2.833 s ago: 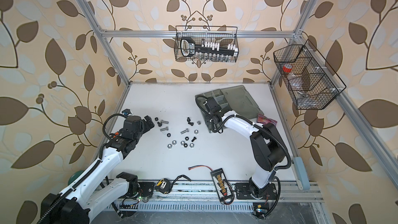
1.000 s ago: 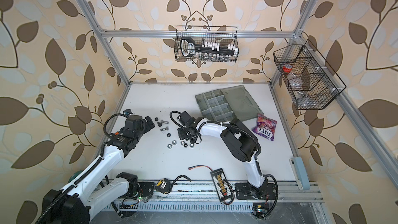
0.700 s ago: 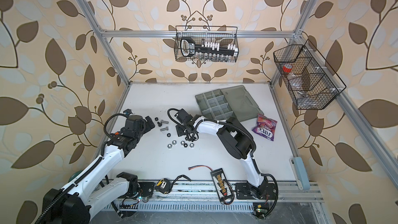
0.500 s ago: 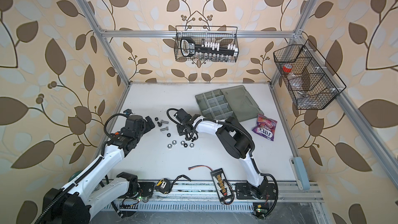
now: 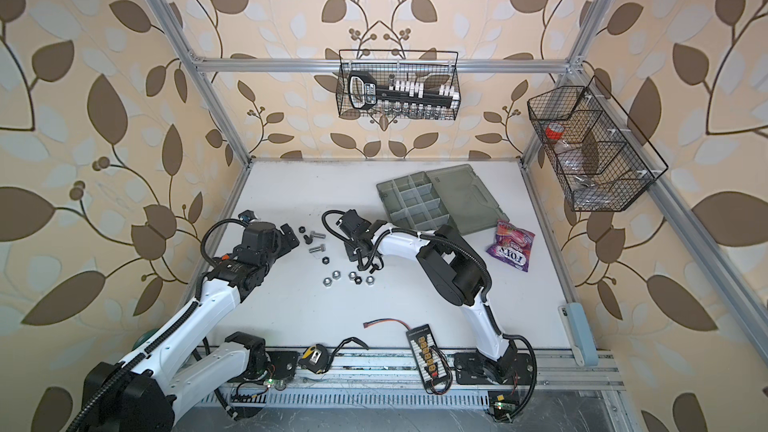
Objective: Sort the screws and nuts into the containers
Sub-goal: 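Place the second silver bolt in the same compartment while the left gripper lowers toward bolts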
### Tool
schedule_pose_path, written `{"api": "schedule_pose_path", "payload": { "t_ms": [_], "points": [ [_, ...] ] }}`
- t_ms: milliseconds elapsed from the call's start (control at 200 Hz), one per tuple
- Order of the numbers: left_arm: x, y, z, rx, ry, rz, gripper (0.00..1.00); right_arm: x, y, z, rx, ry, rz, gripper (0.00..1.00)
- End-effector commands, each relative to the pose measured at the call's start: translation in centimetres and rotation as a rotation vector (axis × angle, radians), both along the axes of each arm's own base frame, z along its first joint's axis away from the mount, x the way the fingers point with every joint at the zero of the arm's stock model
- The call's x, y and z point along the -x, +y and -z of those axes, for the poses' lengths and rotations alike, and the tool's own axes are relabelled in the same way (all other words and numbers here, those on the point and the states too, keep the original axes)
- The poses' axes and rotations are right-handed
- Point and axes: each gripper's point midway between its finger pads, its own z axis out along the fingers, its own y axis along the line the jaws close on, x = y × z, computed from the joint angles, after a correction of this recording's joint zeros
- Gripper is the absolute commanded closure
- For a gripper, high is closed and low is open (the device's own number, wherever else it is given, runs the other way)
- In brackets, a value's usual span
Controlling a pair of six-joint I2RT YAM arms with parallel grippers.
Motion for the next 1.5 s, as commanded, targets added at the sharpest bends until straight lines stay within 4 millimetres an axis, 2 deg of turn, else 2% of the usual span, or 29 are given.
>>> {"api": "schedule_pose_path", "payload": {
  "t_ms": [0,85,145,255,375,450,500,640,800,1005,1230,1494],
  "points": [
    [-0.7,0.3,-1.9,-0.002,-0.041,-0.033,0.01,1.3,-2.2,1.9,0.099,0.062,-0.008,1.0],
    [-0.8,0.4,-2.0,-0.008,-0.039,-0.036,0.01,1.0,-2.3,-0.8,0.073,0.017,-0.009,1.0],
    [-0.8,0.5,-2.2,-0.012,-0.038,-0.037,0.01,0.7,-2.5,-3.5,0.033,-0.02,-0.003,1.0],
    [-0.8,0.4,-2.4,-0.014,-0.033,-0.032,0.01,0.2,-3.8,-7.5,-0.018,-0.08,0.026,1.0],
    [-1.0,-0.2,-2.3,0.005,-0.014,-0.006,0.01,-0.7,-7.0,-10.3,-0.062,-0.112,0.093,1.0],
    [-1.1,-0.9,-1.9,0.03,0.005,0.02,0.01,-0.8,-9.2,-11.1,-0.076,-0.115,0.134,1.0],
    [-1.1,-1.3,-1.5,0.049,0.02,0.032,0.01,-1.4,-11.6,-11.4,-0.083,-0.116,0.187,1.0],
    [-1.2,-2.3,-0.4,0.104,0.055,0.057,0.01,-1.5,-16.2,-10.5,-0.088,-0.078,0.275,1.0],
    [-0.9,-3.1,0.7,0.146,0.098,0.069,0.01,-0.9,-18.5,-8.6,-0.072,-0.027,0.308,1.0],
    [-0.8,-3.2,1.3,0.153,0.12,0.065,0.01,-0.8,-18.5,-7.4,-0.047,-0.002,0.291,1.0],
    [-1.0,-3.2,1.5,0.15,0.131,0.06,0.01,-1.9,-17.9,-6.3,-0.01,-0.003,0.272,1.0],
    [-1.3,-3.3,2.0,0.143,0.152,0.065,0.01,-3.2,-15.6,-5.0,0.083,-0.021,0.221,1.0]
  ]
}}
